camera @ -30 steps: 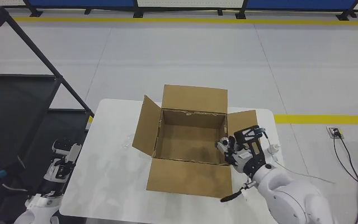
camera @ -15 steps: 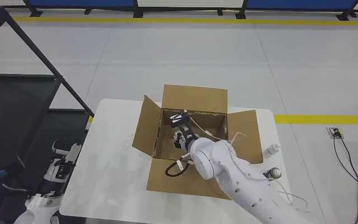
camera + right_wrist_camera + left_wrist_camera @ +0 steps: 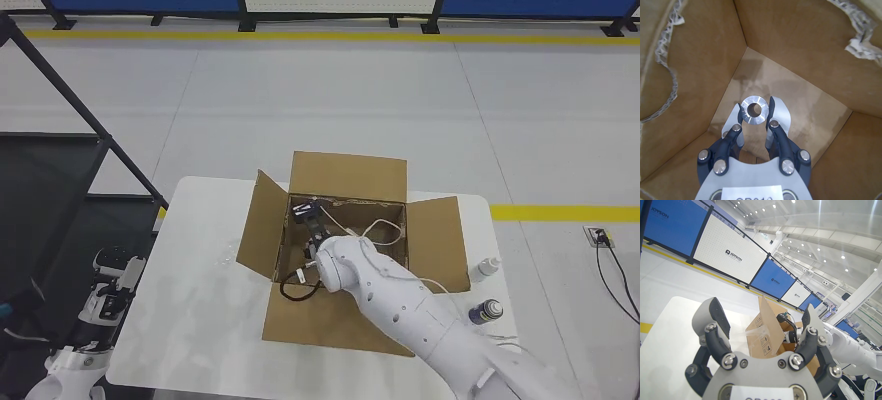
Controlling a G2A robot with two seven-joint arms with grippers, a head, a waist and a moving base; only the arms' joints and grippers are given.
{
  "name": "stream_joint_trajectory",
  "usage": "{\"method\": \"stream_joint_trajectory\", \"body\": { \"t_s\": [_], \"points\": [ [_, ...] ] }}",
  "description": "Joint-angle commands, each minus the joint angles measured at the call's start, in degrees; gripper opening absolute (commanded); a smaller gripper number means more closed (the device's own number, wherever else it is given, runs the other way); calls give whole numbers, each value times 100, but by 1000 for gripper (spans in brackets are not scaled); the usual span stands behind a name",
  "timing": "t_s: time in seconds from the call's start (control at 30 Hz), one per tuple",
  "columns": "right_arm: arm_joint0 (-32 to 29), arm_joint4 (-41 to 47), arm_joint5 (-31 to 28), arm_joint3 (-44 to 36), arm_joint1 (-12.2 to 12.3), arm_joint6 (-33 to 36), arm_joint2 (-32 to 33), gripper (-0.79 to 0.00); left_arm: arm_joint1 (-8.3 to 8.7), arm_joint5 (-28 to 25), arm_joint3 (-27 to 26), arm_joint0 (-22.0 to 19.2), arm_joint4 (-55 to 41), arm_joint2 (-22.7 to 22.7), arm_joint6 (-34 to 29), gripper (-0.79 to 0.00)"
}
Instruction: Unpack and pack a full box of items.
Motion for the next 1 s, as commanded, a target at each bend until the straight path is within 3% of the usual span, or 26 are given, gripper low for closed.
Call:
{"method": "stream_joint_trajectory", "body": {
  "t_s": [0.0, 0.2, 0.27, 0.3, 0.4, 0.47, 0.6, 0.8, 0.97],
  "points": [
    [1, 1, -16, 237, -89, -133, -27, -785, 0, 0, 0, 0, 0, 0, 0, 0],
    [26, 90, -151, 745, -254, -391, 49, -785, 0, 0, 0, 0, 0, 0, 0, 0],
    [47, 94, -220, 876, -284, -431, 93, -570, 0, 0, 0, 0, 0, 0, 0, 0],
    [62, 90, -255, 931, -296, -441, 115, -505, 0, 0, 0, 0, 0, 0, 0, 0],
    [83, 74, -365, 1064, -325, -456, 187, -400, 0, 0, 0, 0, 0, 0, 0, 0],
    [86, 46, -397, 1104, -333, -463, 219, -219, 0, 0, 0, 0, 0, 0, 0, 0],
    [82, -36, -448, 1141, -331, -445, 309, -58, 0, 0, 0, 0, 0, 0, 0, 0],
    [9, -243, -430, 895, -232, -546, 541, -28, 0, 0, 0, 0, 0, 0, 0, 0],
    [-328, -574, -417, -99, 91, -511, 1035, -18, 0, 0, 0, 0, 0, 0, 0, 0]
  ]
}}
